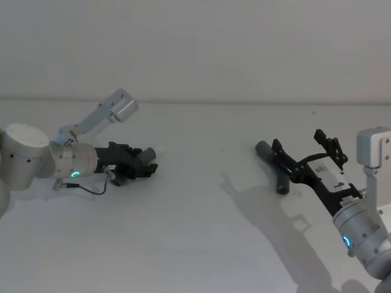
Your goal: Use both hands to pick up one end of the pipe from the table, align the ends, and insert them.
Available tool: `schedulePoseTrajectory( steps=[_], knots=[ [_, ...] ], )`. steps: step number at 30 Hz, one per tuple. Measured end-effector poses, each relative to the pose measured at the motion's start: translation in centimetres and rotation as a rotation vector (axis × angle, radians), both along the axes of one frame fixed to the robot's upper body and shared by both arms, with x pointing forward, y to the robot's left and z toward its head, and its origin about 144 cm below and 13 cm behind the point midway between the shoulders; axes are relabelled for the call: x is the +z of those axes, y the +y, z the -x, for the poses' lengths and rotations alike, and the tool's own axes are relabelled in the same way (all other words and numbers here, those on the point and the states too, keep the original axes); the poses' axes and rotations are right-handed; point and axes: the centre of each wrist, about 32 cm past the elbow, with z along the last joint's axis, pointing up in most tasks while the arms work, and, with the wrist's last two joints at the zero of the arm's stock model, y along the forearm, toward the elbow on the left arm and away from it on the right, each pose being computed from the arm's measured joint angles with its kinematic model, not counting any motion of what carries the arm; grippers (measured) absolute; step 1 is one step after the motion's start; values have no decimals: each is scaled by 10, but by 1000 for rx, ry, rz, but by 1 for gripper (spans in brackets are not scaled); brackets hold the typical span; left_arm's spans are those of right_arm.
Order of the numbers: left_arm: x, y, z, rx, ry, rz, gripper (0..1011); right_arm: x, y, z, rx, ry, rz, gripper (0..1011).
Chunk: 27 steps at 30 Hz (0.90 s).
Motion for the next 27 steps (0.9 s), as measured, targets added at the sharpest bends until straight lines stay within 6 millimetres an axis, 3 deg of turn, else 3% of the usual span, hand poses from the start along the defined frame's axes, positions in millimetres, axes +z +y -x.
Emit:
schedulePoseTrajectory(
  steps=[27],
  knots=[
    [0, 0, 0, 0, -1, -3, 486, 0, 0, 0, 0, 0, 0, 1001]
  ],
)
